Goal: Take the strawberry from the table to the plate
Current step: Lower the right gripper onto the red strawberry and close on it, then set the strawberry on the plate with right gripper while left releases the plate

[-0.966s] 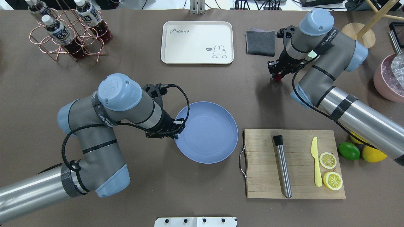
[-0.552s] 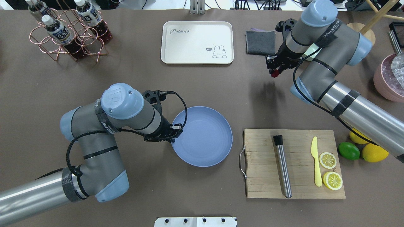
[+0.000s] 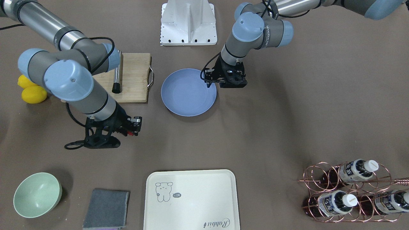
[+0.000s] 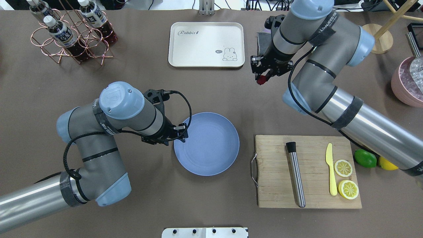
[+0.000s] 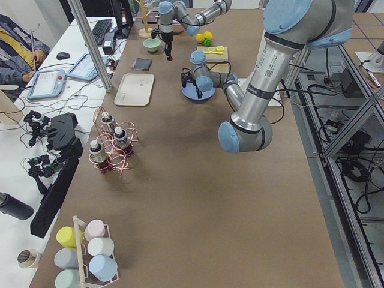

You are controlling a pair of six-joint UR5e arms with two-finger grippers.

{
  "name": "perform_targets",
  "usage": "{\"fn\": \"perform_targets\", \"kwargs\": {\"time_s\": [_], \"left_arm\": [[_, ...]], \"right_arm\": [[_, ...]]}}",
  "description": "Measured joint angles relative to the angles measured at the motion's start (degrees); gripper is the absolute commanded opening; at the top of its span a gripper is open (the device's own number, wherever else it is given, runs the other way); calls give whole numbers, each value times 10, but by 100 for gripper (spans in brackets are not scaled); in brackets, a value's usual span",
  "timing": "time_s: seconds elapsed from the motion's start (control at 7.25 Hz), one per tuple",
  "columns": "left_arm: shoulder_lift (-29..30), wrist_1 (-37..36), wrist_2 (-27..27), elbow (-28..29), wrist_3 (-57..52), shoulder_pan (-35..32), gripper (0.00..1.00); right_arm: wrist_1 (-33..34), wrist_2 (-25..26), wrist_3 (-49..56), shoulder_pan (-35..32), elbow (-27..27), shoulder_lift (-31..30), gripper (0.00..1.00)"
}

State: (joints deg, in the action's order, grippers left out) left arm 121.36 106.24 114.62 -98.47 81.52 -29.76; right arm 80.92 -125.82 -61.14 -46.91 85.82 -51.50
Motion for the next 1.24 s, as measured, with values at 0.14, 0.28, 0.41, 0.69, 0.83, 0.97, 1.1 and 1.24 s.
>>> {"fn": "perform_targets", "kwargs": {"time_s": [0.14, 0.28, 0.41, 0.69, 0.83, 0.97, 1.1, 1.24], "left_arm": [[-1, -1, 1, -8, -2, -13, 97], [-2, -2, 6, -12, -12, -28, 97], [-4, -3, 18, -14, -27, -46, 97], [-18, -3, 43, -15, -58, -79, 97], [-21, -3, 47, -15, -69, -86, 97], [-22, -2, 48, -16, -74, -88, 97], [-23, -2, 49, -17, -76, -88, 97], [-24, -2, 48, -17, -76, -88, 97]], "right_arm": [[0, 4, -43, 33, 25, 0, 0], [-2, 16, -78, 68, 43, 1, 0], [-5, 39, -107, 106, 53, 3, 0], [-29, 101, -150, 179, 52, 6, 0], [-36, 127, -157, 201, 46, 7, 0], [-39, 140, -159, 213, 42, 8, 22], [-40, 145, -160, 219, 40, 9, 56], [-40, 149, -161, 223, 38, 10, 91]]}}
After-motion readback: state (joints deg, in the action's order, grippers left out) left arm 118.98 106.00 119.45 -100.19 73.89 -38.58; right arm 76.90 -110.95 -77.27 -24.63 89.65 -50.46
